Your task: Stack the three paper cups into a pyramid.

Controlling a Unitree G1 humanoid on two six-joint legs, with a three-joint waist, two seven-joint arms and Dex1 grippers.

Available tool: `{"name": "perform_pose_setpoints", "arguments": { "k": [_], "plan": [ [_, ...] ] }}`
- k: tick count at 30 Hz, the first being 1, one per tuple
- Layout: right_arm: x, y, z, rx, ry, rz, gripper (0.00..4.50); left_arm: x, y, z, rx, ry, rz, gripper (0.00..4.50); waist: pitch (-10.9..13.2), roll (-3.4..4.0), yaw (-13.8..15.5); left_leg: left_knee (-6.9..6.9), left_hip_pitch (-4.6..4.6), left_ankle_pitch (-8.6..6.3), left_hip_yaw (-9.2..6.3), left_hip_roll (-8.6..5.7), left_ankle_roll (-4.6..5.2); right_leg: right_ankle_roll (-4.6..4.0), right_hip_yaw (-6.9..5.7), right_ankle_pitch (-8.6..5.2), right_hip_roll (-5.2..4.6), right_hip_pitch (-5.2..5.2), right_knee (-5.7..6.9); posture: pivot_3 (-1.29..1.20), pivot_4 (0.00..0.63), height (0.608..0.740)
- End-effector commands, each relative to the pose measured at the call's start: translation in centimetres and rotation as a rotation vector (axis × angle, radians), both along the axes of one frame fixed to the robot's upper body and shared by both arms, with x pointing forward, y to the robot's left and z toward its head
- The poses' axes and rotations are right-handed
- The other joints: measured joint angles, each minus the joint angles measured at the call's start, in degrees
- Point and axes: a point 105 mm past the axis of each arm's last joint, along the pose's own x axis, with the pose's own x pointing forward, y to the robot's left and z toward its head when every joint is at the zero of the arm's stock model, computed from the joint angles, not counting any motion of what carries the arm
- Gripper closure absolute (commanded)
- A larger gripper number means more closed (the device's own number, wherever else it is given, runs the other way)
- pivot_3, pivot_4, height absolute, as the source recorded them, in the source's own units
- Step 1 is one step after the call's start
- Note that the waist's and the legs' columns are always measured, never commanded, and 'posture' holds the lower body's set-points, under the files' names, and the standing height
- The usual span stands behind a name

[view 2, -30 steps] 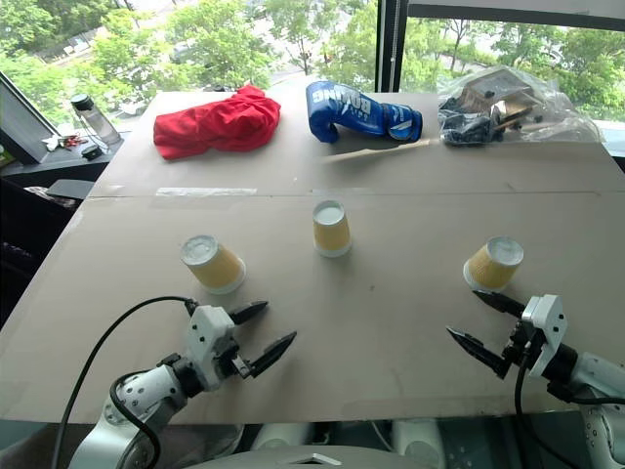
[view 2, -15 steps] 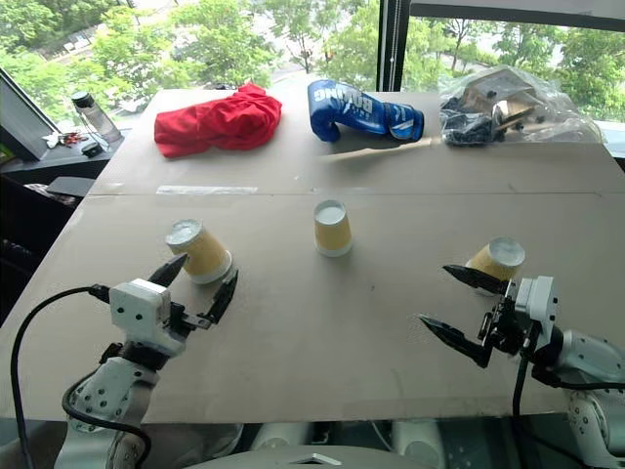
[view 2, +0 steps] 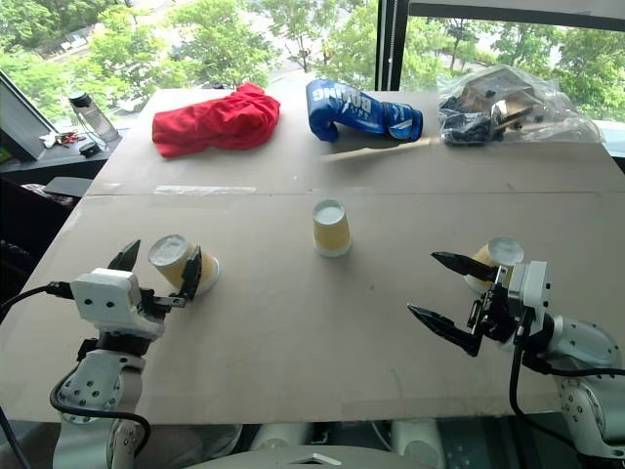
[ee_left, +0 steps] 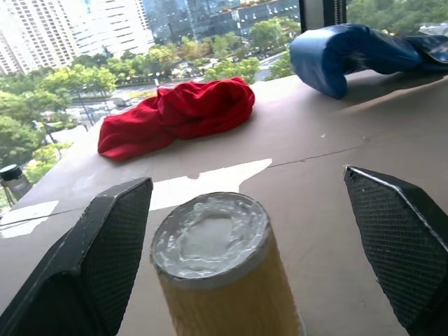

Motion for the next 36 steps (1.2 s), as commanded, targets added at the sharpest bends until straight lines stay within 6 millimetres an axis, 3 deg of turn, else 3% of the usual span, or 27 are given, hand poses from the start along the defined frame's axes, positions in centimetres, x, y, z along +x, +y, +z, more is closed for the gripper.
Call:
{"name": "perform_pose_setpoints", "arguments": {
  "k": [1, 10, 26, 29, 32, 36],
  "plan": [
    [-0.3, 0.4, 1.3, 0.008, -0.043, 0.024, 0.04, -0.2, 1.6, -0.6, -0.044, 0.016, 0.061, 0.0, 0.0, -0.02, 0.0, 0.0, -0.01, 0.0, 0.0, 0.0, 0.0, 0.0, 0.0, 0.0, 0.0, 0.0, -0.01, 0.0, 0.15, 0.74],
    [-0.4, 0.4, 1.7, 0.011, -0.044, 0.027, 0.04, 1.4, 0.5, -1.8, -0.078, 0.052, -0.034, 0.0, 0.0, -0.05, 0.1, 0.02, -0.01, 0.0, 0.0, 0.0, 0.0, -0.01, -0.02, 0.01, -0.01, 0.0, 0.0, 0.0, 0.15, 0.74],
    [-1.2, 1.7, 2.7, 0.025, -0.046, 0.117, 0.04, 3.2, -1.2, 0.4, -0.047, 0.018, -0.086, 0.0, 0.0, -0.05, 0.1, 0.02, -0.02, 0.0, -0.01, 0.0, 0.0, -0.03, -0.01, 0.02, -0.06, -0.01, 0.01, 0.0, 0.15, 0.74],
    [-1.1, 1.6, 2.6, 0.025, -0.046, 0.117, 0.0, 3.2, -1.3, 0.6, -0.05, 0.01, -0.087, 0.79, 0.0, -0.05, 0.1, 0.01, -0.02, 0.0, -0.01, 0.0, 0.0, -0.03, -0.01, 0.02, -0.07, -0.01, 0.0, 0.0, 0.15, 0.74],
    [-1.1, 1.6, 2.5, 0.026, -0.046, 0.116, 0.0, 3.1, -1.2, 0.7, -0.05, 0.009, -0.083, 2.04, 0.0, -0.05, 0.1, 0.01, -0.02, 0.0, -0.01, 0.0, -0.01, -0.04, -0.01, 0.02, -0.09, -0.01, 0.0, 0.0, 0.15, 0.74],
    [-1.1, 1.4, 2.3, 0.026, -0.046, 0.112, 0.0, 3.0, -0.9, 0.4, -0.05, 0.02, -0.072, 2.18, 0.0, -0.05, 0.1, 0.01, -0.02, 0.0, -0.01, 0.0, -0.01, -0.04, -0.01, 0.02, -0.11, -0.01, 0.0, 0.0, 0.15, 0.74]
  ]
}}
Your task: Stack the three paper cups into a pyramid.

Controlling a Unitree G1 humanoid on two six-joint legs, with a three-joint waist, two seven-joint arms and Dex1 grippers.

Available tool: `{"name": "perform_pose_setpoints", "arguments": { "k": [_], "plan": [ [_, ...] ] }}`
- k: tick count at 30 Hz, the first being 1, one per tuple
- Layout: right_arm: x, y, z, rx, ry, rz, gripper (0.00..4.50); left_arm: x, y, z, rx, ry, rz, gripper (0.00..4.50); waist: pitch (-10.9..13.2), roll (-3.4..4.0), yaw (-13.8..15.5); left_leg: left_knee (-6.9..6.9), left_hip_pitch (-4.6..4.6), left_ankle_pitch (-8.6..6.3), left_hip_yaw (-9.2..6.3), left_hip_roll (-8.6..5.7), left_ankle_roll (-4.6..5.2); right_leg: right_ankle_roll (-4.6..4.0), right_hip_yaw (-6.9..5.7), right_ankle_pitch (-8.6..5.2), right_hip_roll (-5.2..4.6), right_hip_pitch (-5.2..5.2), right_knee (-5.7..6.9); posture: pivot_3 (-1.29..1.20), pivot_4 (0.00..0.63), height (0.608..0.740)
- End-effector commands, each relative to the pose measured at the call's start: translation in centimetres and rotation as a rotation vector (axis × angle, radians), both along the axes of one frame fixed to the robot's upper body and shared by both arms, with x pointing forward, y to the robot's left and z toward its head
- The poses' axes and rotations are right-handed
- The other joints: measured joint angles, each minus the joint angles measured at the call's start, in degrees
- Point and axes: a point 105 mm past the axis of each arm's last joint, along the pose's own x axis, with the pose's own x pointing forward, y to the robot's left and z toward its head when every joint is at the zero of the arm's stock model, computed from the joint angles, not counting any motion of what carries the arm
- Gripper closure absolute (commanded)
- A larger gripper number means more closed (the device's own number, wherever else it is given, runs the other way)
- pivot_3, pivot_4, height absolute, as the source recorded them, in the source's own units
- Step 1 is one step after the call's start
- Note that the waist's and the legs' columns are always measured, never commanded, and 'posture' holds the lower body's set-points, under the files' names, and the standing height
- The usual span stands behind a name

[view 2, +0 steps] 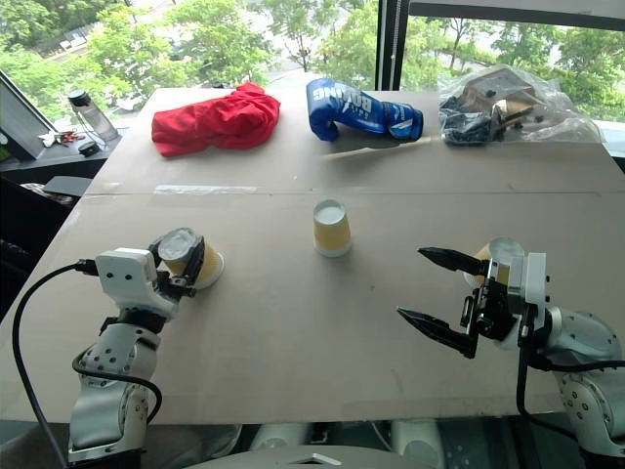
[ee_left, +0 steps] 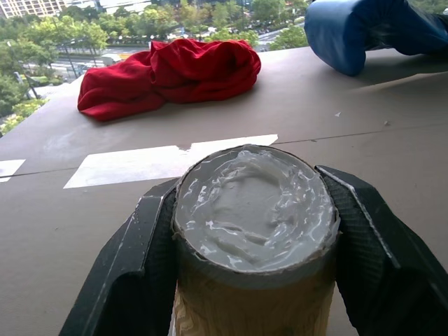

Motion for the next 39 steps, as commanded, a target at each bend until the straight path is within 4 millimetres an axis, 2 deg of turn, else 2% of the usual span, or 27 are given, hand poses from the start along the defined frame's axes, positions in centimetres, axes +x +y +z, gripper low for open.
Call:
{"name": "perform_pose_setpoints", "arguments": {
  "k": [1, 4, 10, 13, 19, 24, 28, 38, 39],
  "plan": [
    [-0.3, -0.1, 0.4, 0.011, -0.034, 0.01, 0.0, -0.2, -0.1, 1.2, 0.021, -0.042, -0.002, 2.18, 0.0, 0.0, 0.0, 0.0, 0.0, 0.0, 0.0, 0.0, 0.0, 0.0, 0.0, 0.0, 0.0, 0.0, 0.0, 0.0, 0.15, 0.74],
    [-0.3, -0.2, 0.3, 0.01, -0.037, 0.005, 0.0, 0.1, -0.7, 1.4, 0.005, -0.054, -0.041, 2.18, 0.0, 0.0, 0.0, 0.0, 0.0, 0.0, 0.0, 0.0, 0.0, 0.0, 0.0, 0.0, 0.0, 0.0, 0.0, 0.0, 0.15, 0.74],
    [-0.1, -0.8, 0.4, -0.001, -0.047, -0.031, 0.0, 0.7, -4.1, 2.0, 0.007, -0.063, -0.271, 2.18, 0.0, 0.0, 0.1, 0.0, -0.01, 0.0, 0.0, 0.0, 0.0, -0.01, 0.0, 0.0, -0.02, 0.0, 0.0, 0.0, 0.15, 0.74],
    [0.1, -1.0, 0.4, -0.002, -0.052, -0.054, 0.0, 0.7, -6.4, 2.2, 0.011, -0.057, -0.435, 2.18, 0.0, 0.01, 0.0, -0.01, -0.03, 0.0, 0.0, 0.0, 0.0, -0.01, 0.0, 0.0, -0.02, -0.03, 0.0, 0.0, 0.15, 0.74],
    [0.2, -1.4, 0.5, -0.001, -0.061, -0.094, 0.0, 0.9, -12.9, 2.4, 0.052, -0.009, -0.905, 2.18, 0.0, 0.03, 0.4, 0.02, -0.04, 0.0, 0.0, 0.0, -0.01, -0.02, -0.02, 0.01, 0.0, -0.03, 0.0, 0.0, 0.15, 0.74],
    [0.2, -1.9, 0.5, -0.009, -0.07, -0.129, 0.0, 1.3, -16.2, 2.4, 0.093, 0.02, -1.128, 2.18, 0.0, 0.03, 0.1, 0.04, -0.11, 0.01, 0.0, -0.02, 0.01, -0.01, -0.02, 0.01, 0.11, -0.05, -0.01, 0.0, 0.15, 0.74],
    [0.1, -2.2, 0.6, -0.012, -0.079, -0.155, 0.0, 1.3, -17.0, 2.0, 0.124, 0.046, -1.208, 2.18, 0.0, 0.03, -0.1, 0.05, -0.12, 0.01, -0.04, -0.02, 0.01, 0.0, -0.06, 0.01, 0.2, -0.05, 0.01, 0.0, 0.15, 0.74],
    [0.1, -1.5, 1.0, -0.001, -0.085, -0.165, 0.0, 1.3, -15.9, 0.8, 0.153, 0.076, -1.205, 2.18, 0.0, 0.03, -0.1, 0.1, -0.11, 0.02, -0.05, -0.02, 0.02, 0.03, -0.03, 0.0, 0.27, -0.04, 0.06, 0.0, 0.15, 0.74],
    [0.2, -1.4, 1.0, 0.0, -0.085, -0.162, 0.0, 1.3, -15.8, 0.6, 0.155, 0.08, -1.203, 1.68, 0.0, 0.03, -0.1, 0.1, -0.1, 0.02, -0.04, -0.02, 0.02, 0.03, -0.03, 0.0, 0.27, -0.04, 0.06, 0.0, 0.15, 0.74]
  ]
}}
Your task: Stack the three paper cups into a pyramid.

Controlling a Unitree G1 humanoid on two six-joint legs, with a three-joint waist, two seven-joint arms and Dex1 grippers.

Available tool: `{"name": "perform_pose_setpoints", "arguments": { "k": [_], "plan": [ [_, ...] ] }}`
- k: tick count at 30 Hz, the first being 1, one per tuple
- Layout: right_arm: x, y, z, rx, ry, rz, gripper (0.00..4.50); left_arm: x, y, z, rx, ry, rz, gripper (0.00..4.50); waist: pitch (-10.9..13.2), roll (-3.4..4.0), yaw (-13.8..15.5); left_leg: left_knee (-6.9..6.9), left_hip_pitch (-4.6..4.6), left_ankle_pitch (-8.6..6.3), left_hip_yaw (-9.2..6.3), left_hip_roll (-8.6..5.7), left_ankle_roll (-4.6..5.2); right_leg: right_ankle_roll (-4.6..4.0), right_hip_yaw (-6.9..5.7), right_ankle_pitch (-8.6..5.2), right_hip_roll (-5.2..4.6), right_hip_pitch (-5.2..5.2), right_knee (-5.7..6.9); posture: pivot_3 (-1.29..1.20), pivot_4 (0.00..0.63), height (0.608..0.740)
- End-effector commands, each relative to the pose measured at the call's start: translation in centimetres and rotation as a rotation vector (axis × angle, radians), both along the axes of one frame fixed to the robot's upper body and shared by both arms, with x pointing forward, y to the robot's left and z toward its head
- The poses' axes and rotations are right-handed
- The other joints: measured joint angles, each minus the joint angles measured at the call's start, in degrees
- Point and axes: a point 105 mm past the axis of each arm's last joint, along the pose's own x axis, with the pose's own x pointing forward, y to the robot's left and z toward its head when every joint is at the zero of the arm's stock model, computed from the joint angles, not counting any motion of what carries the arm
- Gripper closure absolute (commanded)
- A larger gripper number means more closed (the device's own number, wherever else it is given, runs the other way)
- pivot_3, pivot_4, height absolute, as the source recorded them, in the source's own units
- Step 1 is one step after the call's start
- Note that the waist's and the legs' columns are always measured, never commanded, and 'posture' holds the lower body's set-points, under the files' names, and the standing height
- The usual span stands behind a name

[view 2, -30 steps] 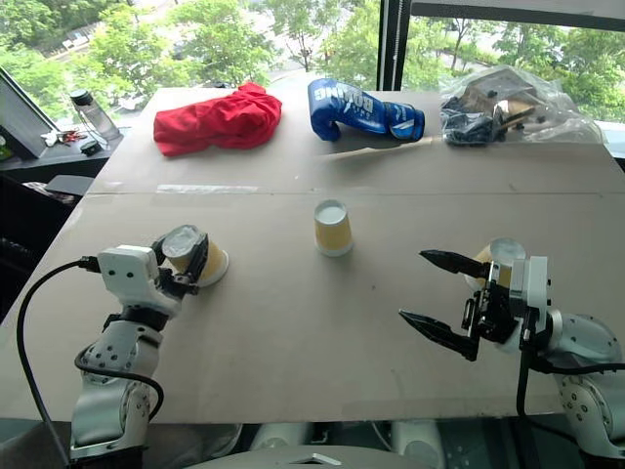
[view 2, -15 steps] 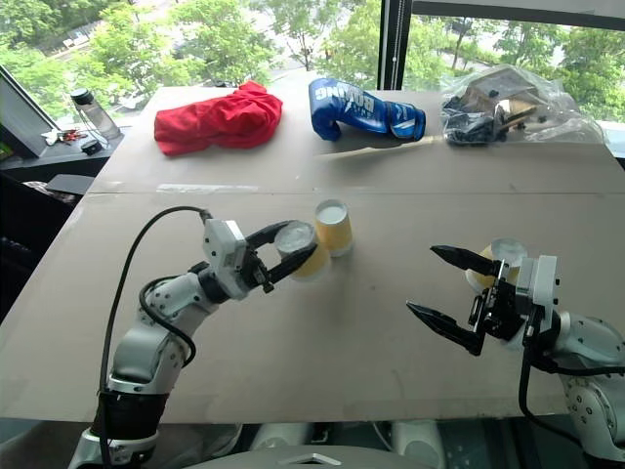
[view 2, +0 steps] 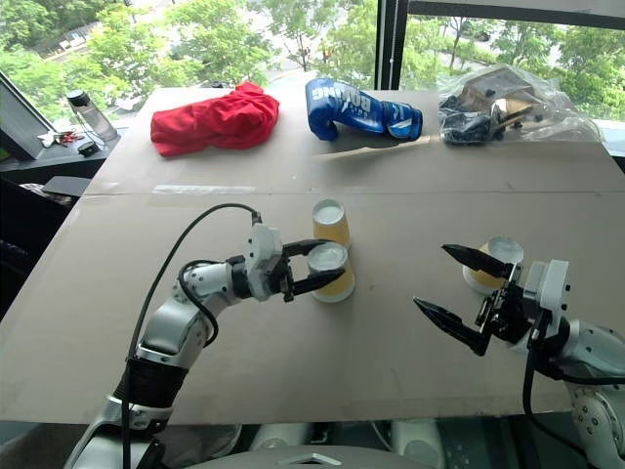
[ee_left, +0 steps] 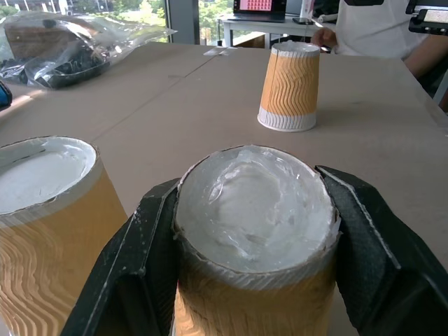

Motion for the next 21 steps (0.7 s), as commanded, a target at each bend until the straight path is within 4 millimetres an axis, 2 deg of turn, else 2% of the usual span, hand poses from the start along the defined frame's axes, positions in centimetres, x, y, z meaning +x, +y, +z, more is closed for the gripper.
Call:
{"name": "perform_pose_setpoints", "arguments": {
  "k": [1, 2, 3, 4, 5, 7, 12, 15, 19, 21],
  "plan": [
    [-0.2, 0.5, 1.0, 0.003, -0.041, 0.017, 0.0, -0.2, 0.6, 0.6, -0.005, -0.04, 0.009, 1.18, 0.0, 0.0, 0.0, 0.0, 0.0, 0.0, 0.0, 0.0, 0.0, 0.0, 0.0, 0.0, 0.0, 0.0, 0.0, 0.0, 0.15, 0.74],
    [-0.1, 0.5, 1.0, 0.004, -0.041, 0.018, 0.0, -0.2, 0.7, 0.5, -0.005, -0.04, 0.01, 1.01, 0.0, 0.0, 0.0, 0.0, 0.0, 0.0, 0.0, 0.0, 0.0, 0.0, -0.01, 0.0, 0.0, 0.0, 0.0, 0.0, 0.15, 0.74],
    [0.0, 0.6, 1.1, 0.003, -0.04, 0.021, 0.0, -0.2, 0.8, 0.5, -0.005, -0.046, 0.022, 0.39, 0.0, 0.0, 0.0, -0.01, 0.0, 0.0, 0.0, 0.0, 0.0, 0.0, -0.01, 0.0, 0.0, 0.0, 0.0, 0.0, 0.15, 0.74],
    [0.2, 0.7, 1.1, 0.003, -0.039, 0.021, 0.0, -0.1, 1.0, 0.7, -0.01, -0.054, 0.039, 0.09, 0.0, 0.0, 0.0, -0.01, 0.0, 0.0, -0.02, 0.0, 0.0, 0.0, -0.02, 0.0, 0.0, -0.01, 0.0, 0.0, 0.15, 0.74],
    [0.3, 0.8, 1.1, 0.002, -0.039, 0.021, 0.0, 0.0, 1.1, 0.7, -0.013, -0.06, 0.052, 0.03, 0.0, 0.0, 0.0, -0.01, 0.0, 0.0, -0.02, 0.0, 0.0, 0.0, -0.02, 0.0, 0.0, -0.01, 0.0, 0.0, 0.15, 0.74],
    [0.7, 1.0, 1.1, 0.004, -0.028, 0.022, 0.0, -0.3, 1.3, 1.4, -0.048, -0.063, 0.048, 0.03, 0.0, 0.0, 0.0, 0.0, 0.02, 0.0, -0.02, 0.01, 0.0, 0.0, -0.01, 0.0, -0.02, 0.0, 0.01, 0.0, 0.15, 0.74],
    [2.2, 1.9, 1.0, 0.001, -0.004, 0.02, 0.0, -1.7, 2.3, 4.7, -0.169, -0.065, 0.045, 0.03, 0.0, 0.0, -0.1, 0.0, 0.0, 0.0, -0.02, 0.01, 0.0, 0.0, -0.02, 0.0, -0.09, -0.01, 0.02, 0.0, 0.15, 0.74],
    [4.5, 2.8, 1.1, 0.006, -0.005, -0.009, 0.0, -2.8, 3.9, 6.0, -0.165, -0.048, 0.075, 0.03, 0.0, -0.02, -0.5, -0.01, 0.05, 0.0, -0.02, 0.01, -0.01, -0.01, -0.01, 0.0, -0.09, 0.0, 0.03, 0.0, 0.15, 0.74],
    [7.6, 4.4, 0.8, -0.012, 0.012, -0.039, 0.0, -4.0, 5.6, 6.2, -0.113, 0.011, 0.094, 0.03, 0.1, 0.04, -0.5, -0.03, 0.12, 0.01, 0.02, 0.04, -0.01, -0.02, 0.03, 0.0, -0.01, 0.0, 0.08, 0.0, 0.15, 0.74],
    [9.3, 6.0, 0.5, -0.023, 0.027, 0.003, 0.0, -4.1, 7.2, 6.6, -0.079, 0.033, 0.128, 0.03, 0.1, 0.04, -0.4, -0.03, 0.11, 0.01, 0.02, 0.03, -0.02, -0.03, 0.03, 0.0, 0.0, -0.01, 0.08, 0.0, 0.15, 0.74]
  ]
}}
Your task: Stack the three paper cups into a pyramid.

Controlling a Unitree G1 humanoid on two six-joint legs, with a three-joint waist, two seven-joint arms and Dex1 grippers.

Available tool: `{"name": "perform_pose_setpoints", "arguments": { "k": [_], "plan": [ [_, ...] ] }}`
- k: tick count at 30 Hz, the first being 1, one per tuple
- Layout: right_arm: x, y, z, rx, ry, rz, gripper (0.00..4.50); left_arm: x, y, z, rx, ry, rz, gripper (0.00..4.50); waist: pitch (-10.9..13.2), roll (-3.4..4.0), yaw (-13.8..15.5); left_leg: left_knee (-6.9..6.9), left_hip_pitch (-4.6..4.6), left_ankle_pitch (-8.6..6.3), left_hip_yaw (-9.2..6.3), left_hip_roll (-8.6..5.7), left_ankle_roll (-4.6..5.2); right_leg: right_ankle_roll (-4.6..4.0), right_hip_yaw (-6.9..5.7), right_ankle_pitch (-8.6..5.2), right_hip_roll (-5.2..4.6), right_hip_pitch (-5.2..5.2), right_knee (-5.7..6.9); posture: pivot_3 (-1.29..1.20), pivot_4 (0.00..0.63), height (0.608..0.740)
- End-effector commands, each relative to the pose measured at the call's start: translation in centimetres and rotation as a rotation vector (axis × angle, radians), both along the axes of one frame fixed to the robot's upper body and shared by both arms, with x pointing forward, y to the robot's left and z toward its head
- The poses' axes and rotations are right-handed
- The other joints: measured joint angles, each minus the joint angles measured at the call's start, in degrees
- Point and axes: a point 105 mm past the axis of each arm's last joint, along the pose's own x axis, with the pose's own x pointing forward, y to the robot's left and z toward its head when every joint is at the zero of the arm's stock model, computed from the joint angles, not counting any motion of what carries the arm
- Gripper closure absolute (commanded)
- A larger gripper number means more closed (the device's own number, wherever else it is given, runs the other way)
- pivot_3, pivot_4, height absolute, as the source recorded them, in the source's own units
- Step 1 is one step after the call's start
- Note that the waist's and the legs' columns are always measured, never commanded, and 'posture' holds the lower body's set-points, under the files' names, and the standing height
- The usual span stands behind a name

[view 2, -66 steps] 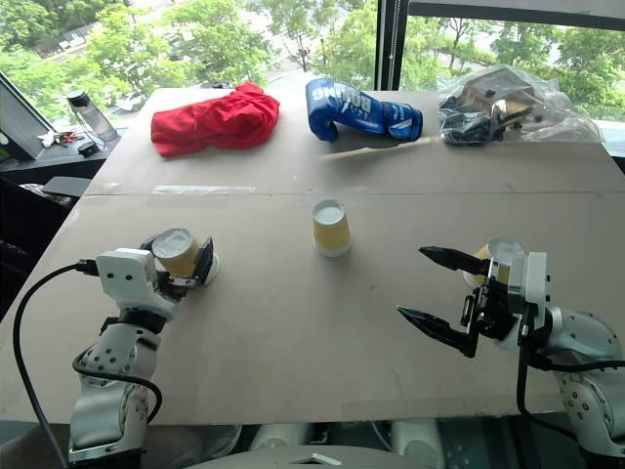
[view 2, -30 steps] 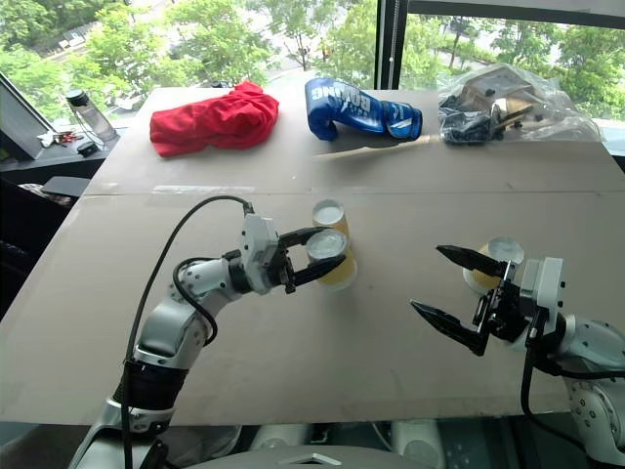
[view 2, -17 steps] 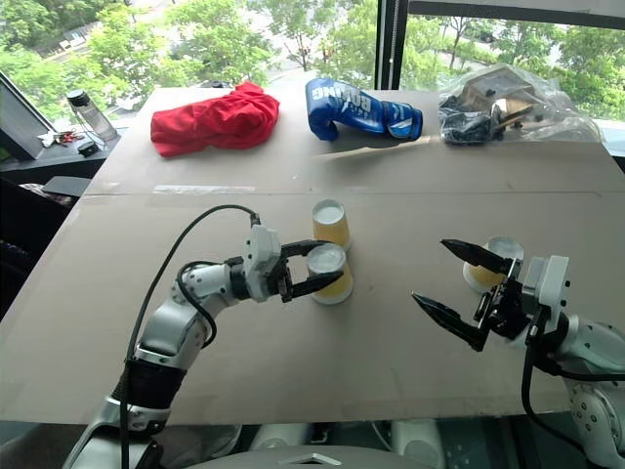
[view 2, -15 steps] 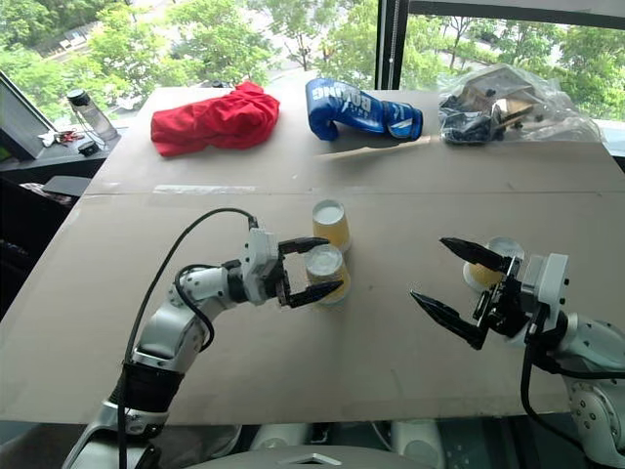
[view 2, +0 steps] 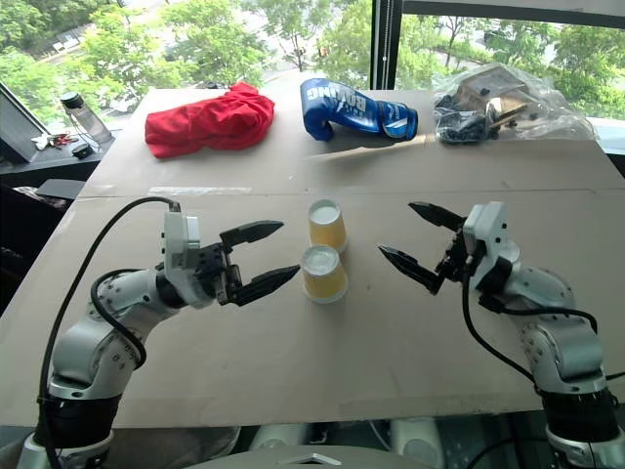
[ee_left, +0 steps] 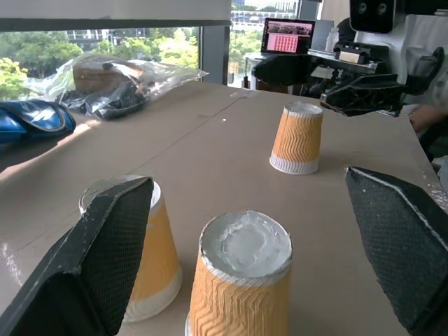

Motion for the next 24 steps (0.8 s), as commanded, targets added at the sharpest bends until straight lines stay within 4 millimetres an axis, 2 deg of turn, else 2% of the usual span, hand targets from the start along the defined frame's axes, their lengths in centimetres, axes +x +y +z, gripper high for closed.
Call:
{"name": "perform_pose_setpoints", "arguments": {
  "k": [1, 5, 11, 24],
  "plan": [
    [2.4, 2.4, -0.4, -0.031, 0.006, 0.058, 0.0, -0.5, 2.1, 2.1, 0.033, -0.016, 0.03, 0.03, 0.0, -0.02, 0.1, 0.0, 0.0, 0.0, 0.0, 0.0, 0.0, 0.0, 0.0, 0.0, 0.06, 0.0, 0.0, 0.0, 0.15, 0.74],
    [4.7, 4.7, -1.2, -0.057, 0.036, 0.121, 0.0, -0.7, 3.9, 3.1, 0.076, -0.005, 0.064, 0.03, 0.1, 0.01, 0.2, 0.0, 0.01, 0.0, 0.01, 0.0, -0.01, -0.01, -0.01, 0.0, 0.33, -0.01, -0.01, 0.0, 0.15, 0.74],
    [6.4, 6.8, -1.6, -0.077, 0.052, 0.176, 0.0, -1.2, 5.4, 3.3, 0.102, 0.008, 0.112, 0.03, 0.1, 0.03, 0.0, 0.0, -0.29, 0.13, 0.03, -0.06, -0.24, 0.04, 0.03, 0.03, 0.25, -0.21, -0.07, 0.0, 0.15, 0.74],
    [7.7, 9.2, -1.9, -0.091, 0.061, 0.219, 0.0, -1.1, 5.1, 3.4, 0.105, 0.002, 0.121, 0.03, 0.1, 0.08, -1.3, -0.03, -0.33, 0.17, -0.07, -0.03, -0.31, 0.1, -0.04, 0.1, -0.02, -0.31, 0.01, 0.0, 0.15, 0.74]
  ]
}}
